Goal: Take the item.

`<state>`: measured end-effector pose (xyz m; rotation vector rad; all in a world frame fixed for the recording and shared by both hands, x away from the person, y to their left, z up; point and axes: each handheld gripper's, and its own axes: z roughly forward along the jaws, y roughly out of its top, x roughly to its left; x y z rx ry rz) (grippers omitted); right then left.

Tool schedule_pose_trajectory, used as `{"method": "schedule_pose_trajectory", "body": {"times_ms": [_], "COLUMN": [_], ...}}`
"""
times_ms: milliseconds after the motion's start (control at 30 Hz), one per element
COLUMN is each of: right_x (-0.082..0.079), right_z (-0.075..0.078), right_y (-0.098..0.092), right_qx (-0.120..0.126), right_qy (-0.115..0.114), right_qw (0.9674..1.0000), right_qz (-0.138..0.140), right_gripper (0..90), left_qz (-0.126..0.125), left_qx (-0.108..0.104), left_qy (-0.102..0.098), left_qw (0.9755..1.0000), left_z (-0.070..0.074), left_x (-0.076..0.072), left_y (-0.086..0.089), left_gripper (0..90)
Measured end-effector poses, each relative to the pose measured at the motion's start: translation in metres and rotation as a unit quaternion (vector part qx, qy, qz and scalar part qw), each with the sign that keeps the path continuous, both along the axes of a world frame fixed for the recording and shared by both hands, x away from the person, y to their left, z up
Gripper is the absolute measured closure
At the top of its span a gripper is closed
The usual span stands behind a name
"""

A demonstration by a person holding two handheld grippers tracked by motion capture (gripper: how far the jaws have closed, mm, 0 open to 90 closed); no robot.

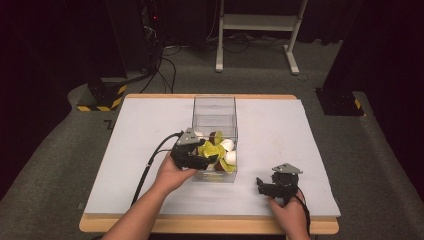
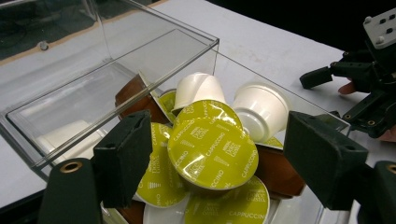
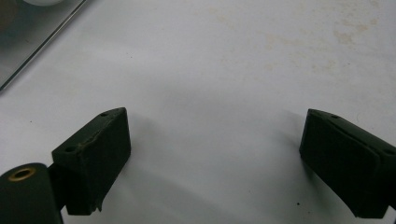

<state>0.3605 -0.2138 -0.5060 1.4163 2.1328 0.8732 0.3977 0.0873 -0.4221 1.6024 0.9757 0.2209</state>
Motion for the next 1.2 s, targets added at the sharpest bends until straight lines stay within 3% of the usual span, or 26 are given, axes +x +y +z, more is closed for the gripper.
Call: {"method": "schedule_pose_trajectory", "body": {"times_ms": [400,833,933,1200], "right_x": [0.000,0.000,0.000,0.000], "right_z": [0.000,0.000,0.000,0.000], "right_y": [0.000,0.000,0.000,0.000], "right_qx": [0.000,0.001,0.001,0.001], "right_qy": [0.000,0.001,0.000,0.000], "right_qw": [1.0000,1.0000,1.0000,1.0000], "right_qz": [0.000,-0.001,0.000,0.000], "right_gripper": [8.8,8.8,8.8,8.8], "left_qz": [-0.003,-0.003,-0.008,0.003], "left_qx": [0.042,0.062,0.073,0.074], "left_qy": [0.007,-0.001,-0.002,0.005], "left_qw": [0.9991,0.9981,0.9973,0.9972], "left_z": [-0.008,-0.011,-0.013,-0.015], "left_x": [0.007,0.007,0.007,0.007], "left_y": [-0.008,-0.017,-0.018,-0.019], "left_gripper": [24.2,27.2,35.0,35.0]}}
